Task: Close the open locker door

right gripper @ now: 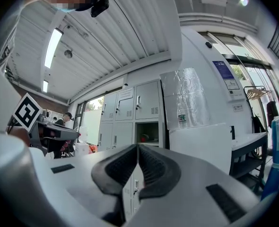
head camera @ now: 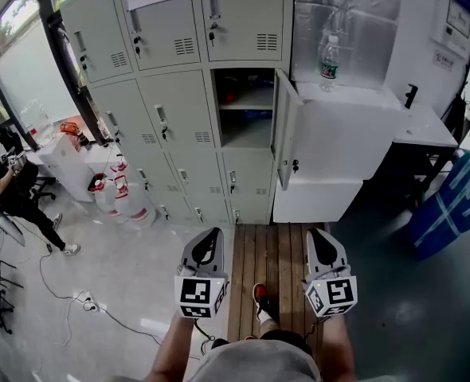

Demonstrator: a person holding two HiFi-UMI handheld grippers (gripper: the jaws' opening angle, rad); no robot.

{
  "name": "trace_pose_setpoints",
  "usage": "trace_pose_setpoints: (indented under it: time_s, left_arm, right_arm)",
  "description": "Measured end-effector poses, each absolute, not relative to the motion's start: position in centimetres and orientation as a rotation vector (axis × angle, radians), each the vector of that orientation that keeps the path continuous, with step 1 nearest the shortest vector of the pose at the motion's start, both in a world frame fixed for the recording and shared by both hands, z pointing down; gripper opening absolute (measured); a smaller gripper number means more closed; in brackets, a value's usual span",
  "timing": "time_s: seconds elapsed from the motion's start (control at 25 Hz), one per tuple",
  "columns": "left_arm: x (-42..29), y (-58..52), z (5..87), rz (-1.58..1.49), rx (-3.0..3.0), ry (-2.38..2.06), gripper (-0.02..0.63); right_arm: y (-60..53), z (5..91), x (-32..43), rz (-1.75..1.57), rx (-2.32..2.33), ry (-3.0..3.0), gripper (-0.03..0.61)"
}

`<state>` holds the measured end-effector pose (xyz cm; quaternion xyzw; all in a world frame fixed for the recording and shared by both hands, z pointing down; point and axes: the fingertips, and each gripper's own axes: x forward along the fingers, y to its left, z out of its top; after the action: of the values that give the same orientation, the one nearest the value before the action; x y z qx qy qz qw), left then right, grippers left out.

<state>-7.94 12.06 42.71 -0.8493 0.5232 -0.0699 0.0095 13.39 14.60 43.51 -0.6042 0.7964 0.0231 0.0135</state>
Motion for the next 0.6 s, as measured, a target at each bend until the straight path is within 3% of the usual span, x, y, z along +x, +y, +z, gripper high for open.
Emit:
trace_pose_setpoints:
  time_s: [0.6]
  left_arm:
    - [-3.7,-3.5,43.5,-0.285,-2.647,1.692,0.021]
  right_arm:
    - [-2.4,45.4,16.7,-0.030,-1.808,2.574,0.028]
